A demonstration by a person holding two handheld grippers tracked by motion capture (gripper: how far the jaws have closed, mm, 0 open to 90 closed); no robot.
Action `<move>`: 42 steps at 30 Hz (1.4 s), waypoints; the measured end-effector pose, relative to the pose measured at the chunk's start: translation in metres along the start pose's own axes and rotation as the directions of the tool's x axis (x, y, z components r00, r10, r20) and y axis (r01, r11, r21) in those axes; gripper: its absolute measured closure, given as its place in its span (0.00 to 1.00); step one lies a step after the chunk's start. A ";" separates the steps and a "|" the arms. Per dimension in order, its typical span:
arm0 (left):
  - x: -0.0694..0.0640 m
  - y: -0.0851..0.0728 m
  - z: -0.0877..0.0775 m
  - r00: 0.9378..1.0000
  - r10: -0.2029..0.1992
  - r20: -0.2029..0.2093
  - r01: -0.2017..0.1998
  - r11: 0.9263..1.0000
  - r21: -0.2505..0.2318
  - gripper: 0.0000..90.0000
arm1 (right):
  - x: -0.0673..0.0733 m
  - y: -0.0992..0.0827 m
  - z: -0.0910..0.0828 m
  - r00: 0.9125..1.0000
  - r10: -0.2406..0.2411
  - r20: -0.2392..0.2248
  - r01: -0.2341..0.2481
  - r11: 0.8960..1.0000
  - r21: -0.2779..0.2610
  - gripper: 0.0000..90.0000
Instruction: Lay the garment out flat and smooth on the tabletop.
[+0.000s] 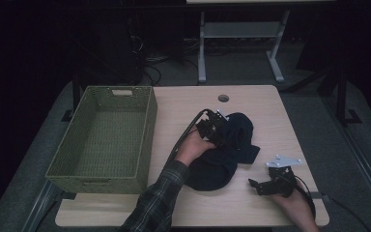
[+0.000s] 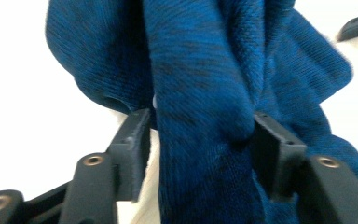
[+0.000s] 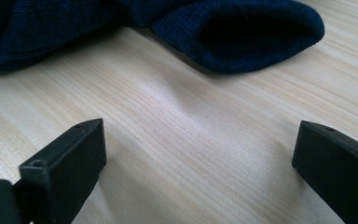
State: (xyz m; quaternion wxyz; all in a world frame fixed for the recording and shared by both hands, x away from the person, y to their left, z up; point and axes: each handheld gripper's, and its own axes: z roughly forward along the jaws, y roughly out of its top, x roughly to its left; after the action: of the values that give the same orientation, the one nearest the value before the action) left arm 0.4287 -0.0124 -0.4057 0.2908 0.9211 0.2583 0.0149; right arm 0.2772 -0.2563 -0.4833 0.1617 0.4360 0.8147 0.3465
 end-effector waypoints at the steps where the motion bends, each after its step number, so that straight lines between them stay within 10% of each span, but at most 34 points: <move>1: -0.001 0.000 -0.007 1.000 0.006 -0.010 -0.006 1.000 -0.007 0.42 | 0.000 0.000 0.000 1.000 -0.002 0.001 0.002 1.000 0.004 0.03; 15: -0.002 -0.042 -0.069 0.996 0.000 -0.084 -0.009 0.995 -0.103 0.54 | 0.003 0.005 -0.010 0.999 0.031 -0.018 -0.031 1.000 0.002 0.25; 29: -0.011 -0.075 -0.071 0.997 0.024 -0.079 -0.031 0.996 -0.089 0.66 | 0.039 0.024 -0.007 0.974 0.016 -0.224 -0.030 0.998 -0.057 0.44; 42: -0.006 -0.080 -0.058 0.997 0.030 -0.065 -0.032 0.999 -0.024 0.81 | 0.046 0.042 0.019 0.953 0.023 -0.302 -0.047 0.996 -0.072 0.64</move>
State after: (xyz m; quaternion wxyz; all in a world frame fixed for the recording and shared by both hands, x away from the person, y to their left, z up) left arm 0.3758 0.0710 -0.3998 0.2934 0.9204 0.2530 0.0525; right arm 0.2872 -0.1943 -0.4656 0.0468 0.3860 0.8077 0.4432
